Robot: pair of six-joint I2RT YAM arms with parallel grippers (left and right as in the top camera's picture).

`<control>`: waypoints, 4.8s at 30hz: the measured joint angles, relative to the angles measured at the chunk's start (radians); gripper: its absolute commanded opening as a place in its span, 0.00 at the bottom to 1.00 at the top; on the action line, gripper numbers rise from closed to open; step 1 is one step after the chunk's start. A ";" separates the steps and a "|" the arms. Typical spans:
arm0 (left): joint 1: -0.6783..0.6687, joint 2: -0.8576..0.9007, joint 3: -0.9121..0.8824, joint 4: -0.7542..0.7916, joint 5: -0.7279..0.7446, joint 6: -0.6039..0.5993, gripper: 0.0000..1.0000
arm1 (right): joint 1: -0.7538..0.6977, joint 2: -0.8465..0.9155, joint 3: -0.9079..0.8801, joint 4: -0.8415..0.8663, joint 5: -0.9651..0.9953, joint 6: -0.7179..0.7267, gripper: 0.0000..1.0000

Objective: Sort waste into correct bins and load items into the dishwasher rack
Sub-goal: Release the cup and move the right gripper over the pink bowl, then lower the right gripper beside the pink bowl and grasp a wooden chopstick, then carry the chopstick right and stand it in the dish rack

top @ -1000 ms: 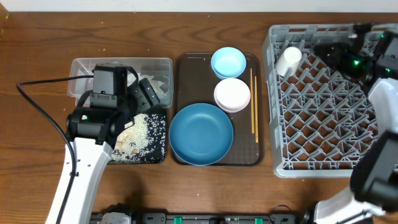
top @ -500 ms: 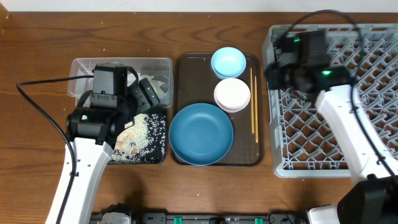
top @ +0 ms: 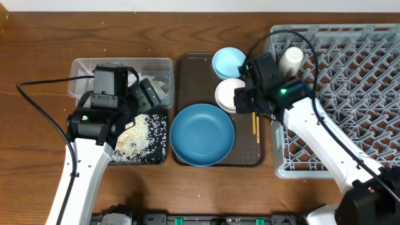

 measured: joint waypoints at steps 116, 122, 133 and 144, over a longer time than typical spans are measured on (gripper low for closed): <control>0.000 0.000 0.000 0.000 0.000 0.000 0.91 | -0.024 0.148 -0.355 0.418 0.225 0.044 0.04; 0.000 0.000 0.000 0.000 0.000 0.000 0.92 | -0.024 0.148 -0.357 0.433 0.224 0.073 0.03; 0.000 0.000 0.000 0.000 0.000 0.000 0.91 | -0.024 0.058 -0.358 0.439 0.209 0.030 0.01; 0.000 0.000 0.000 0.000 0.000 0.000 0.91 | -0.056 -0.266 -0.347 0.291 0.203 -0.042 0.01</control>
